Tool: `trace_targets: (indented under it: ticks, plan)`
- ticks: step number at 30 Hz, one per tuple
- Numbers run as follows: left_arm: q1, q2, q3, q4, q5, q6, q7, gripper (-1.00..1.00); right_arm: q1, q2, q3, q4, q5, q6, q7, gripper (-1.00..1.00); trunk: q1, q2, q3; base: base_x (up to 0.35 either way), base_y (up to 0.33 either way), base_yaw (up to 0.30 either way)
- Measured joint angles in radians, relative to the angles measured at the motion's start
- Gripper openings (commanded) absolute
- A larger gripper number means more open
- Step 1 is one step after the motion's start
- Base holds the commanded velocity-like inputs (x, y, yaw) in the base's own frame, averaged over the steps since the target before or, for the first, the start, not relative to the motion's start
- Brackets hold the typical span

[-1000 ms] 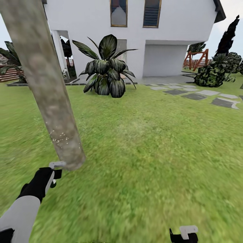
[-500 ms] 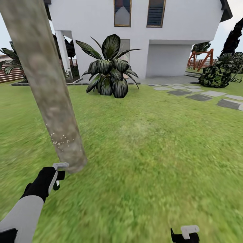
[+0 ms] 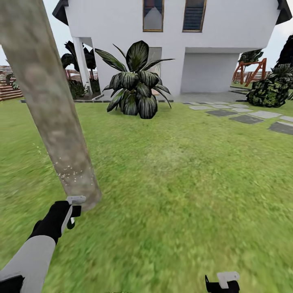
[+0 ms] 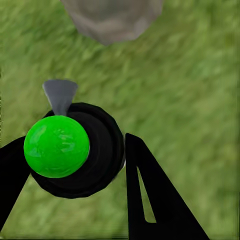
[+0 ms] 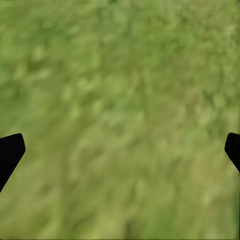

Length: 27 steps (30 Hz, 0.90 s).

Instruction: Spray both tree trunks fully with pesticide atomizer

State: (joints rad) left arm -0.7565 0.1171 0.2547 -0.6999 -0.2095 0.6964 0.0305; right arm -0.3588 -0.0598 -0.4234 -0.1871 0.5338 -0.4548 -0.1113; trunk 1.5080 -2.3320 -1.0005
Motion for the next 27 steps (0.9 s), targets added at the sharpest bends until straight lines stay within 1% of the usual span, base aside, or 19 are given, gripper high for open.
trace_targets:
  ticks: [7,10,13,15,19,23,27]
  plan:
    - [-0.002,0.0,0.0,-0.003,-0.001,-0.001,0.0,-1.0,0.0,0.001,0.0,0.0,-0.002,-0.001,-0.002,1.0,0.0,0.0,0.0,0.122,-0.265,0.274]
    - [-0.006,-0.002,0.0,-0.003,0.0,-0.004,0.0,-1.0,0.0,0.001,-0.001,-0.001,-0.001,-0.001,-0.001,1.0,0.0,0.0,0.0,0.217,-0.211,0.089]
    - [-0.008,-0.019,0.0,-0.004,0.003,-0.009,0.0,-1.0,0.0,-0.002,-0.001,-0.001,0.0,-0.001,-0.001,1.0,0.0,0.0,0.0,0.239,-0.189,0.01]
    - [-0.01,-0.03,-0.001,-0.004,0.001,-0.011,0.001,-1.0,0.0,-0.003,-0.001,-0.001,0.0,-0.001,-0.001,1.0,0.0,0.0,0.0,0.242,-0.186,0.152]
    - [-0.012,-0.031,-0.001,-0.005,-0.002,-0.011,0.002,-1.0,0.0,-0.003,0.0,-0.002,0.0,-0.001,-0.001,1.0,0.0,0.0,0.0,0.242,-0.185,0.254]
    - [-0.005,-0.03,-0.004,-0.056,-0.003,-0.007,0.0,-1.0,0.0,-0.003,0.0,0.0,0.0,-0.001,-0.001,1.0,0.0,0.0,0.0,0.242,-0.184,0.276]
    - [-0.003,-0.027,-0.005,-0.067,-0.004,-0.004,0.0,-1.0,0.0,-0.003,0.0,0.0,0.0,-0.001,0.0,1.0,0.0,0.0,0.0,0.148,-0.185,0.277]
